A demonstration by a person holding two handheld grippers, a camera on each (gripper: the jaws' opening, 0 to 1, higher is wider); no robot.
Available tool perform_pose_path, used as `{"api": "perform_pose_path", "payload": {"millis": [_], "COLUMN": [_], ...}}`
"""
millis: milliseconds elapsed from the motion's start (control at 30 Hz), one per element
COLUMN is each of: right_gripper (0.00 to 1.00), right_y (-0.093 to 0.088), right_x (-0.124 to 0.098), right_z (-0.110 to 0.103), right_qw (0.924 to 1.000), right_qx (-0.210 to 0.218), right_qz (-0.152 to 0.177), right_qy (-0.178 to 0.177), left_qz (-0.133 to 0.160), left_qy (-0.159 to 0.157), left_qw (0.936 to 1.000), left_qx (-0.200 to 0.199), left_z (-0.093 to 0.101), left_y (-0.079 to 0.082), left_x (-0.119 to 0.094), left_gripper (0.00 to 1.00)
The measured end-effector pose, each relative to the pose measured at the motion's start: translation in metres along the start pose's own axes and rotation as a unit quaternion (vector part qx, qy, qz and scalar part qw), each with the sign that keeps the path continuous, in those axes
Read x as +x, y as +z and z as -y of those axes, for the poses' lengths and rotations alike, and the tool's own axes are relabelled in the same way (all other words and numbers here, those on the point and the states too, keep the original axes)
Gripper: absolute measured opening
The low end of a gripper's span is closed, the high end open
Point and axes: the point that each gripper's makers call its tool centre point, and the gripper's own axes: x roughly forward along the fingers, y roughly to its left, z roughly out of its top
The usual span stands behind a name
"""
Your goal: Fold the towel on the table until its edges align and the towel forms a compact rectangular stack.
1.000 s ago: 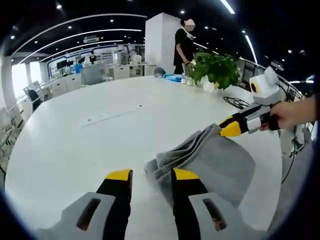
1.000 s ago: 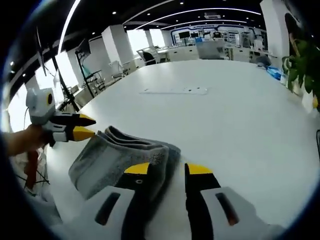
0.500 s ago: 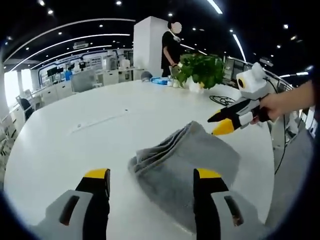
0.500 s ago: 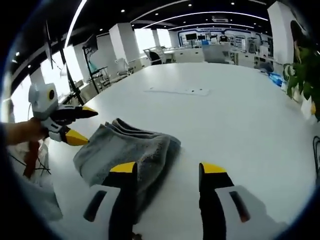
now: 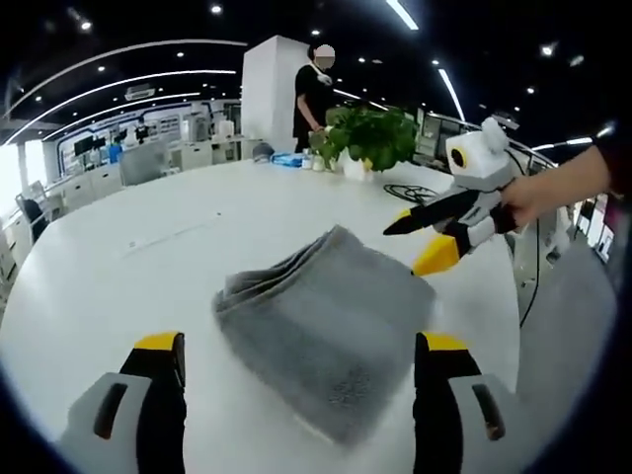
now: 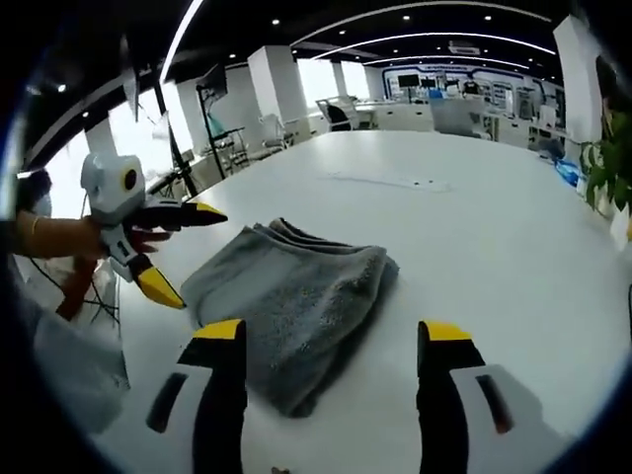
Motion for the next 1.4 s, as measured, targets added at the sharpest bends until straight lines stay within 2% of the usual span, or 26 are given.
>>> {"api": "perform_pose_path", "payload": {"millis": [100,533,800,933,1033,1133,1267,1400], "right_gripper": [0.73,0.71,0.63,0.57,0.49,0.46,0.39,0.37], "right_y": [-0.011,-0.043,-0.049,-0.049,-0.052,-0.056,-0.054,-0.050], "right_x": [-0.001,-0.005,0.001,0.005,0.007,0.010,0.014,0.020], "right_z": [-0.009,-0.025,-0.031,-0.031,-0.032,-0.033,-0.030,-0.025], "right_qw": [0.9996,0.9991,0.9983,0.9979,0.9972,0.9964,0.9966,0.9970], "right_qx": [-0.019,-0.008,-0.026,-0.037,-0.045,-0.053,-0.052,-0.046], "right_qz": [-0.015,-0.035,-0.039,-0.040,-0.047,-0.057,-0.057,-0.058], "right_qy": [0.010,0.021,0.034,0.036,0.037,0.034,0.027,0.024], "left_qz": [-0.009,-0.039,-0.058,-0.074,-0.084,-0.090,-0.094,-0.100], "left_qy": [-0.001,-0.007,-0.036,-0.050,-0.050,-0.044,-0.027,-0.028], "left_qw": [1.0000,0.9991,0.9974,0.9959,0.9951,0.9949,0.9952,0.9946], "left_qx": [0.002,-0.016,-0.023,-0.017,-0.012,-0.009,-0.007,0.001], "left_z": [0.003,0.013,0.027,0.033,0.034,0.033,0.023,0.019], "left_y": [-0.007,-0.035,-0.045,-0.052,-0.057,-0.060,-0.060,-0.058], "left_x": [-0.001,-0.002,0.004,0.007,0.009,0.010,0.010,0.014], "left_gripper": [1.00,0.99,0.81,0.64,0.60,0.53,0.44,0.44]}}
